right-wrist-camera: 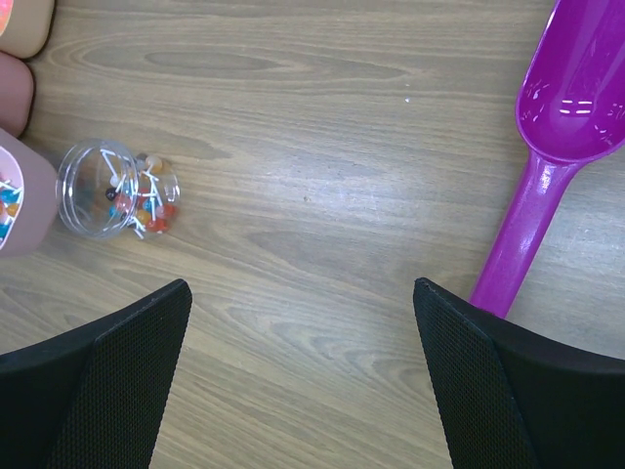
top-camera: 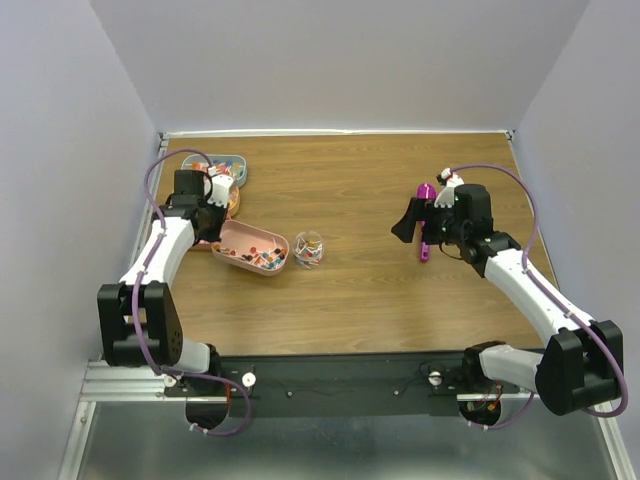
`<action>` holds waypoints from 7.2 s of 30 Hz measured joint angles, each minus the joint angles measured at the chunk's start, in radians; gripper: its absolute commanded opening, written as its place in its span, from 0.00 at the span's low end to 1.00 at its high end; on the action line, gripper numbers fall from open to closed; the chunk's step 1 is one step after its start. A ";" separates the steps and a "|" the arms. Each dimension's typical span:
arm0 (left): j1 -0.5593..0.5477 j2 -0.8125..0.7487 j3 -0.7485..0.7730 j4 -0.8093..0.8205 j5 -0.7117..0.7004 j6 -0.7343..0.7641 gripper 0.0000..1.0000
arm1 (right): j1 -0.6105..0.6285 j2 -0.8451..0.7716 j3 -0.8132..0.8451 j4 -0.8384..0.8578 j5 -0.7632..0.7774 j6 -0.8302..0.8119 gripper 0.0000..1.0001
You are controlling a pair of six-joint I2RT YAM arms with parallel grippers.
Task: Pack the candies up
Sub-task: Place the storage box at the center of the board, then move the storage box to the center of the board.
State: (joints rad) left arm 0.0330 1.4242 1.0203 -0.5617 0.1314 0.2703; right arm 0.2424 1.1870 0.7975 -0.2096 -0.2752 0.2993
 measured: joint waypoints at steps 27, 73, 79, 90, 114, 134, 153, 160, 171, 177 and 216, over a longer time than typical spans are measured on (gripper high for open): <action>-0.154 0.173 -0.024 0.055 0.011 -0.014 0.29 | 0.000 0.000 -0.006 0.004 0.000 0.000 1.00; -0.159 -0.039 -0.278 0.209 -0.212 -0.869 0.41 | 0.000 0.003 -0.012 0.007 -0.003 0.000 1.00; -0.050 -0.150 -0.371 0.236 -0.256 -0.951 0.38 | 0.000 0.003 -0.012 0.007 -0.004 0.000 1.00; 0.146 -0.152 -0.378 0.249 -0.320 -0.965 0.38 | 0.000 0.003 -0.012 0.007 -0.011 0.000 1.00; 0.474 -0.040 -0.304 0.366 -0.295 -0.889 0.38 | 0.000 0.019 -0.014 0.007 -0.021 -0.001 1.00; 0.478 -0.241 -0.445 0.457 -0.074 -0.969 0.39 | 0.000 0.031 -0.014 0.008 -0.022 0.000 1.00; -0.048 -0.039 -0.173 0.378 -0.180 -0.737 0.53 | 0.000 0.031 -0.014 0.008 -0.022 -0.001 1.00; -0.109 0.112 -0.098 0.368 -0.208 -0.684 0.52 | 0.000 0.031 -0.014 0.008 -0.021 -0.001 1.00; -0.178 0.259 -0.015 0.348 -0.253 -0.668 0.49 | 0.000 0.033 -0.014 0.008 -0.021 -0.001 1.00; -0.300 0.344 0.101 0.324 -0.250 -0.679 0.48 | 0.000 0.033 -0.014 0.008 -0.021 -0.001 1.00; -0.699 0.596 0.575 0.243 -0.260 -0.746 0.53 | 0.000 0.049 -0.014 0.006 0.083 -0.013 1.00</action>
State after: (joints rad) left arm -0.6662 2.0201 1.5955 -0.3183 -0.1287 -0.4759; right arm 0.2428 1.2362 0.7834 -0.2031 -0.1921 0.2867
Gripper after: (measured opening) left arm 0.499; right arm 0.998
